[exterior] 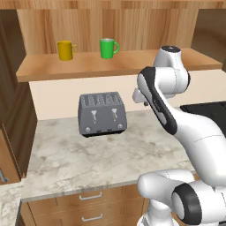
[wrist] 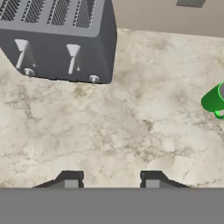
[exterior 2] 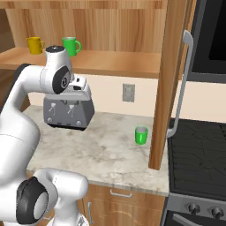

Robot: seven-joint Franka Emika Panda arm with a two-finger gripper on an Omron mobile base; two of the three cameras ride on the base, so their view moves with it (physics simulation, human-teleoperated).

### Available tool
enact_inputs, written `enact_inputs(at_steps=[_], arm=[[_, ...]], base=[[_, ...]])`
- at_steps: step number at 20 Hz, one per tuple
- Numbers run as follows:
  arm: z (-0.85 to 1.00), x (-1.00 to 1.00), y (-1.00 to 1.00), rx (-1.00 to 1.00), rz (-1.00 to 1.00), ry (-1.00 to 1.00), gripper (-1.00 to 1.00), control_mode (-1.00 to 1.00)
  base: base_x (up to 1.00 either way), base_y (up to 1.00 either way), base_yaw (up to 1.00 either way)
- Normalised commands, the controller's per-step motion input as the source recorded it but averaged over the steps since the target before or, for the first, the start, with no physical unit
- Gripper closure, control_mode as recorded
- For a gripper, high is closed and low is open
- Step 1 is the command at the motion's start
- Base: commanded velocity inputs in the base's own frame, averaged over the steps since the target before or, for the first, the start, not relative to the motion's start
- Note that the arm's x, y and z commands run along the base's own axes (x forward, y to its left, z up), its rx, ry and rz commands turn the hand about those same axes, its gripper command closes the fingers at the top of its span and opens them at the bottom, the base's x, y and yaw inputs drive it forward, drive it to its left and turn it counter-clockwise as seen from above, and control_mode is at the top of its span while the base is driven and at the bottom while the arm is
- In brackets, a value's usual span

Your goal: Pick the mug on the counter and place it in the cabinet with the handle facing the right, like the mugs already inside.

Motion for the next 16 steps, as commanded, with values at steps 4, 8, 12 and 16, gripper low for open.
enact_inputs(at_steps=[4,8,12,16], arm=[[0.00,-0.16,0.00,0.00,0.00,0.00,-1.00,-1.00],[0.00,-0.48,0.00,0.00,0.00,0.00,-1.00,-1.00],[-0.04,-0.49,0.00,0.00,0.00,0.00,-1.00,-1.00],[-0.13,-0.37,-0.08,0.00,0.00,0.00,-1.00,-1.00]], base=[[0.00,0.00,0.00],[0.00,0.00,0.00],[0.00,0.00,0.00],[0.00,0.00,0.00]])
